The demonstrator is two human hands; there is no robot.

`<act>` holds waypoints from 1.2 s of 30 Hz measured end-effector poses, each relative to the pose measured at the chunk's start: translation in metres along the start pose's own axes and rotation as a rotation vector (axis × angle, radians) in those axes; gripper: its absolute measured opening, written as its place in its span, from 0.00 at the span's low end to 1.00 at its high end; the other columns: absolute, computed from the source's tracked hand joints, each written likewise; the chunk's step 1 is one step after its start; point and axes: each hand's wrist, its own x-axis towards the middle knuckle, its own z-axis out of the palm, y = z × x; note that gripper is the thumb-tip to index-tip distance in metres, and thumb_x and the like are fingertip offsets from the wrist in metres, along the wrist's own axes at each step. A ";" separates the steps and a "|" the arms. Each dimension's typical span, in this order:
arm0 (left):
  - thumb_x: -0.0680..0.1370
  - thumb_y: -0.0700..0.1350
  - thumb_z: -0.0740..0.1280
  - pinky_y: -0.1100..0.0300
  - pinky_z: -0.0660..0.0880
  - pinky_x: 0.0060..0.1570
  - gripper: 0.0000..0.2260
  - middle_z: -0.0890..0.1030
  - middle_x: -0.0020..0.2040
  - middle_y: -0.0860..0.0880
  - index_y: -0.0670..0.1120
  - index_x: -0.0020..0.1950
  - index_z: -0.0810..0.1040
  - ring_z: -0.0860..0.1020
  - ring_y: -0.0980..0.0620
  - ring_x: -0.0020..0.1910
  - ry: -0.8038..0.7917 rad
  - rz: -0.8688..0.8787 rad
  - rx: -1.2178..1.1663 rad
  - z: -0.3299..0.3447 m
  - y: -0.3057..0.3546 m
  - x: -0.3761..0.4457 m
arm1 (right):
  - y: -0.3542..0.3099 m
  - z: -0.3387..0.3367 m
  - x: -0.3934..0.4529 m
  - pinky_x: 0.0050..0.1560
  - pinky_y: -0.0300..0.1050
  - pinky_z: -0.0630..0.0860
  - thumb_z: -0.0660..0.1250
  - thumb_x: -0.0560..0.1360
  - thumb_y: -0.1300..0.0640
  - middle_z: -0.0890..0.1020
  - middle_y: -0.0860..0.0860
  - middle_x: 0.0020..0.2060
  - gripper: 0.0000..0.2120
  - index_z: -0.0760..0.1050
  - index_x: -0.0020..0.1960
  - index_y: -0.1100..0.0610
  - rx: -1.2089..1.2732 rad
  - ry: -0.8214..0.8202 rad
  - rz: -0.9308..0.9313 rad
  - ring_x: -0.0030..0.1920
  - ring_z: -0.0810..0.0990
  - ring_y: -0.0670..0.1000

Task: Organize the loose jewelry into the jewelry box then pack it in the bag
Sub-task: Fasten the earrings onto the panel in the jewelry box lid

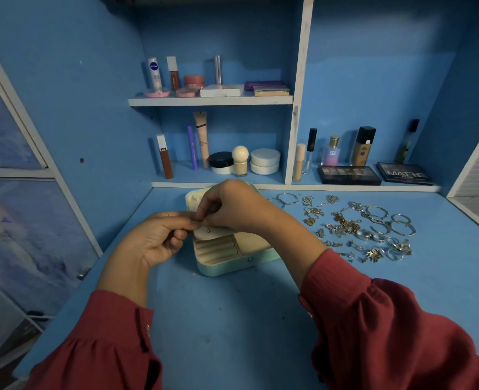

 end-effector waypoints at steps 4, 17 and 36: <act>0.73 0.29 0.65 0.73 0.61 0.16 0.08 0.75 0.25 0.53 0.39 0.47 0.80 0.65 0.61 0.18 0.020 0.000 -0.001 0.000 -0.001 0.001 | -0.006 0.000 0.004 0.35 0.27 0.68 0.71 0.72 0.62 0.83 0.46 0.44 0.07 0.83 0.45 0.52 -0.172 -0.008 -0.032 0.43 0.78 0.43; 0.73 0.28 0.63 0.73 0.59 0.16 0.09 0.73 0.25 0.53 0.39 0.45 0.80 0.64 0.61 0.18 -0.016 0.002 -0.016 -0.002 -0.002 0.002 | 0.001 -0.003 0.002 0.16 0.30 0.63 0.70 0.73 0.56 0.83 0.51 0.44 0.07 0.83 0.49 0.56 -0.086 -0.038 0.060 0.30 0.75 0.45; 0.73 0.27 0.61 0.73 0.59 0.16 0.11 0.75 0.26 0.51 0.38 0.46 0.80 0.64 0.61 0.17 -0.030 -0.007 -0.046 -0.004 -0.003 0.005 | 0.013 -0.001 0.003 0.34 0.36 0.76 0.69 0.73 0.56 0.80 0.42 0.37 0.02 0.80 0.43 0.50 -0.041 -0.057 0.011 0.36 0.77 0.43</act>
